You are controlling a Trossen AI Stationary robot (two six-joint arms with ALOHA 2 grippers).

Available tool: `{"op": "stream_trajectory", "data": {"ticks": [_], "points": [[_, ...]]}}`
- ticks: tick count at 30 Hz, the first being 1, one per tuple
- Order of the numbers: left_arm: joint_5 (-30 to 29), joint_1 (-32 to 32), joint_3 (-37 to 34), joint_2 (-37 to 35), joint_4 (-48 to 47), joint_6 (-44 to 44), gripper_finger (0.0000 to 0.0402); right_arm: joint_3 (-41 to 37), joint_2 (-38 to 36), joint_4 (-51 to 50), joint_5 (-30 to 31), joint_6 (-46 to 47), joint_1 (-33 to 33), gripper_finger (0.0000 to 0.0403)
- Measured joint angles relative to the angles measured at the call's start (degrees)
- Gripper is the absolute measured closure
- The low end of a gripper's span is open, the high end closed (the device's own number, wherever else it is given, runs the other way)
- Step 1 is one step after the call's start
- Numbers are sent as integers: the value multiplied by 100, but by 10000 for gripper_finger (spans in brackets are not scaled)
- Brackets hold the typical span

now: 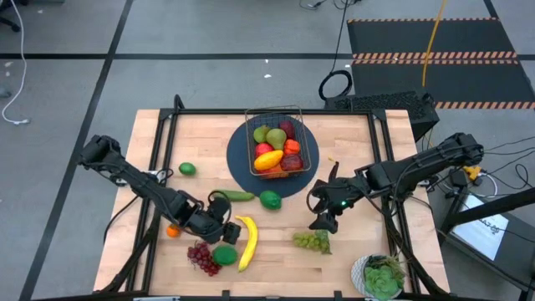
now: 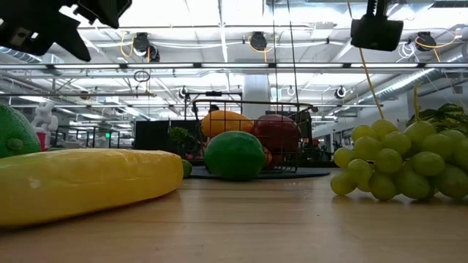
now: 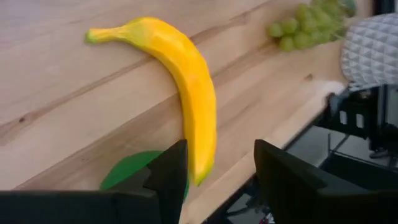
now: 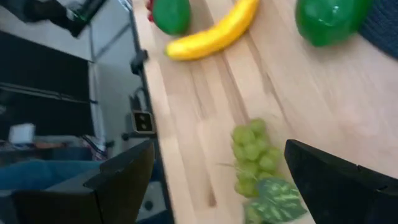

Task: Build produce basket
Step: Put the yellow banana into the gold wire basket

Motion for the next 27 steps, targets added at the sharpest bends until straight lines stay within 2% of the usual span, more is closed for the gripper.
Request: {"op": "stream_trajectory", "data": {"ticks": [8,12,14,18,27], "points": [[113,256,20,270,-55,-58,233,0,-109,-362,-576,-478,46,46],[99,359,23,552,144,167,233,-2,-263,-637,-631,-792,86,46],[101,415,37,805,531,357,227,-2,-422,-837,-640,-901,113,46],[290,464,26,1235,1024,591,192,-2,-779,-1027,-621,-1150,179,46],[548,464,164,1992,1502,265,82,0,-1505,-1683,-347,-1567,179,46]]}}
